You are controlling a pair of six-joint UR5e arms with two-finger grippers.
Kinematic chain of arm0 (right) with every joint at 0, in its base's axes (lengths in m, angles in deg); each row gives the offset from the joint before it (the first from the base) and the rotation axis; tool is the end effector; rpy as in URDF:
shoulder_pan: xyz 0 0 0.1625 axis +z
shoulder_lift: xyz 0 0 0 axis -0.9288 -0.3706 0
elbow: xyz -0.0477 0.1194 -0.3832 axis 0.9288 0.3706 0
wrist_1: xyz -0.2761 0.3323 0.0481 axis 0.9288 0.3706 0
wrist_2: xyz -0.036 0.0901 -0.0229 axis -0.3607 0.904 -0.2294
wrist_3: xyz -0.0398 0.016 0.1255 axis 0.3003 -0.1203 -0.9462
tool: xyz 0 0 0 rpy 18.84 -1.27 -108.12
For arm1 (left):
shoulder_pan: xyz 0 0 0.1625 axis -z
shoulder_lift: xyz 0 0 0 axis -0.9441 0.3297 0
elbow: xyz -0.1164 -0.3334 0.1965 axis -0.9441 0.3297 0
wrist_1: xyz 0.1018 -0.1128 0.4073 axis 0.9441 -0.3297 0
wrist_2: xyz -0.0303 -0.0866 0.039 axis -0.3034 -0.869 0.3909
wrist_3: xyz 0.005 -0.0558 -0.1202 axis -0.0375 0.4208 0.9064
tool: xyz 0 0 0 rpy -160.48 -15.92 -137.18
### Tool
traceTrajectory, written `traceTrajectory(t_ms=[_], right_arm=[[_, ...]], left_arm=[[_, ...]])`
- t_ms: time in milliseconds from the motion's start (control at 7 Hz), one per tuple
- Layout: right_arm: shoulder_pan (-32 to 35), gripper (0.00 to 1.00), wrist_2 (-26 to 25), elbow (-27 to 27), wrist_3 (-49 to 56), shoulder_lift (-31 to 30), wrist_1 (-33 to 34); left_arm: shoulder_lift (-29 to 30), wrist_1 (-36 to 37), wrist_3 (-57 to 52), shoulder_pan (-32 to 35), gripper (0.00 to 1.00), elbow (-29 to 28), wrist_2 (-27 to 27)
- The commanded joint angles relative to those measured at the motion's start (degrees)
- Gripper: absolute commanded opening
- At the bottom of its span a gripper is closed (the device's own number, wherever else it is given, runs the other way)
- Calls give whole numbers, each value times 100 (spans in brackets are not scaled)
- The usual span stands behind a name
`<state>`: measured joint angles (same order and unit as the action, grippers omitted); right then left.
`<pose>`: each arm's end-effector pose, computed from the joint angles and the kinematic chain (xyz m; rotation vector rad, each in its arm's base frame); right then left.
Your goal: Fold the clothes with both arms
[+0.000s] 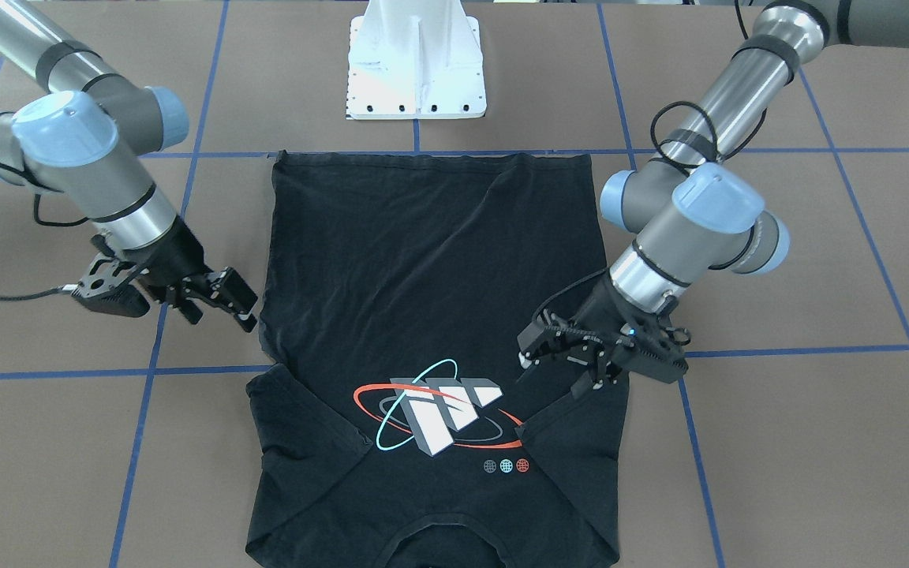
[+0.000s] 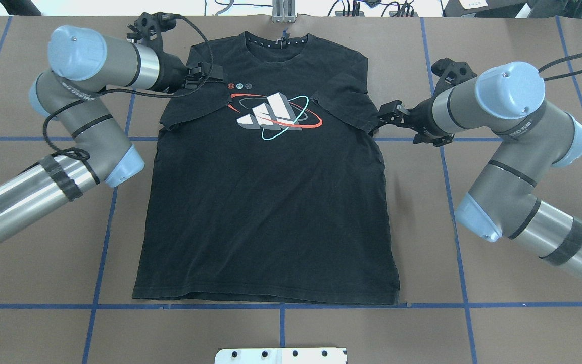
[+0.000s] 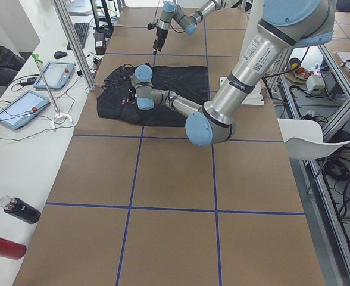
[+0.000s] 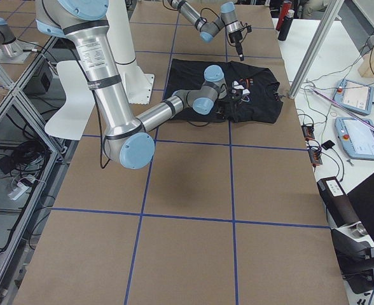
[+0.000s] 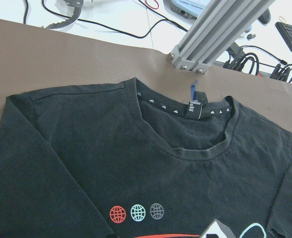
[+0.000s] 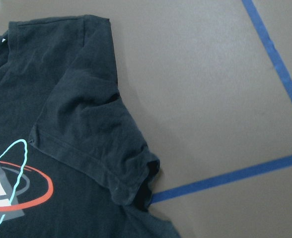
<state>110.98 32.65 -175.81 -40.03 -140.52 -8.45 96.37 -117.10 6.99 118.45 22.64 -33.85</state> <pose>-0.4289 -0.5187 0.3265 0.0866 -1.0384 0.4932 0.4552 -0.6187 0.2829 0.4700 1.3168 -0.1118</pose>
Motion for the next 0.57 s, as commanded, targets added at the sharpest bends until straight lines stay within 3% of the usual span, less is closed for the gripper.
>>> traceTrajectory(t_ms=[0,143,429], right_arm=[[-919,99,-422,-1220,-1311,-228,1372],[-1646,98,-1094,-1975,-1813,-543,1841],[-3148,95,-2096,-2430,-2352,-617,3183]], left_arm=[[-697,15,11,3,99,938,-254],[-716,24,10,-6,99,932,-254],[-804,15,2,-6,99,941,-411]])
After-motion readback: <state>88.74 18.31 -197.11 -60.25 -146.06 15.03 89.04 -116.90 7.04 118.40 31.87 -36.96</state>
